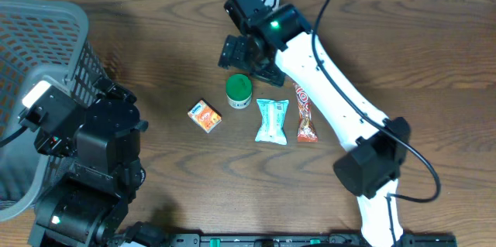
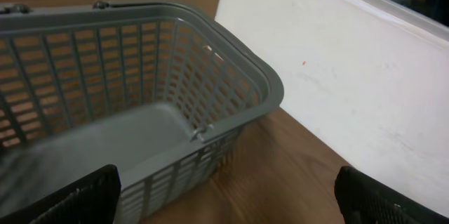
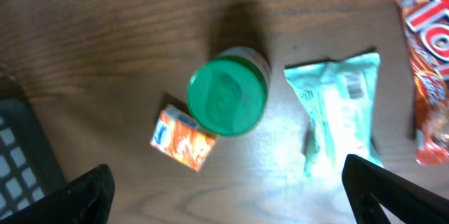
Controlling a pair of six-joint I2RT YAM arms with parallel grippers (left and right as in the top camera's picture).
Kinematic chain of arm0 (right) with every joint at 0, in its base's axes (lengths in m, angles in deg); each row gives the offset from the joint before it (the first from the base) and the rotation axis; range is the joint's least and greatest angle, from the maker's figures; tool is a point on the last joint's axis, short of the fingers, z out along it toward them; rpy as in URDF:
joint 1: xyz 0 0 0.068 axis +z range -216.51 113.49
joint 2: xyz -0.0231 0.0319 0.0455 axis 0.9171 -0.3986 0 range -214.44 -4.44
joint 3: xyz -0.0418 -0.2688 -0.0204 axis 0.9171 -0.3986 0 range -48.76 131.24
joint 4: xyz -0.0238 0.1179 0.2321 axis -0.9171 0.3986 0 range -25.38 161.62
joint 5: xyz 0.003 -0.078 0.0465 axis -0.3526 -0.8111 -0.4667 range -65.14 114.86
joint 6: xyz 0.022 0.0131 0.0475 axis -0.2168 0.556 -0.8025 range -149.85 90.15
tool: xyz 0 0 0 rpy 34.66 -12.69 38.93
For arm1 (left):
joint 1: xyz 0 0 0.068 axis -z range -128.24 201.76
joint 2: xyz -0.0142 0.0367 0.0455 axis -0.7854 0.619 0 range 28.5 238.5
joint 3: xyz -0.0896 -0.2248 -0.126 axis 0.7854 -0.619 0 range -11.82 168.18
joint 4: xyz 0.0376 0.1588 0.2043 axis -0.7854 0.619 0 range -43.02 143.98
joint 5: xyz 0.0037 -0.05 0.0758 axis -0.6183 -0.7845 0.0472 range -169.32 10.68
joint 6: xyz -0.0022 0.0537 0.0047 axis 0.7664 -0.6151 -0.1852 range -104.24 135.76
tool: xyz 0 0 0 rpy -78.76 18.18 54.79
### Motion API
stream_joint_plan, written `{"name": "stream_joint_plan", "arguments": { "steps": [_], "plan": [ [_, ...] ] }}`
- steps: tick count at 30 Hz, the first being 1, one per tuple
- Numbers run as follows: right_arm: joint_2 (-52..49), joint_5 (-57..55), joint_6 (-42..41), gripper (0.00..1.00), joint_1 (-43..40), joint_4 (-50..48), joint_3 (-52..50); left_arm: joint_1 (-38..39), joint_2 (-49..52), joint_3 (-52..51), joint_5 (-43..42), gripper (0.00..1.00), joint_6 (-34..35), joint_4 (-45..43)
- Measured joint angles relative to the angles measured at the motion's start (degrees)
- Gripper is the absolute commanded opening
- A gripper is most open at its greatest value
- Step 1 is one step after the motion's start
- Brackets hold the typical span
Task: Scan the item barcode
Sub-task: 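Reach the right gripper down and grasp the green-capped jar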
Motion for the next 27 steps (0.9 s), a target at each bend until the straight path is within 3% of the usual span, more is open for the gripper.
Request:
{"name": "stream_joint_plan", "arguments": {
  "steps": [16,27],
  "plan": [
    [-10.3,0.2,1.4,0.99,1.2,-2.0,1.2,0.0,0.0,0.0,-2.2,0.98,0.9,1.6],
    [-11.9,0.3,3.5,0.99,2.2,-2.5,1.2,0.0,0.0,0.0,-2.3,0.98,0.9,2.6]
  ]
}}
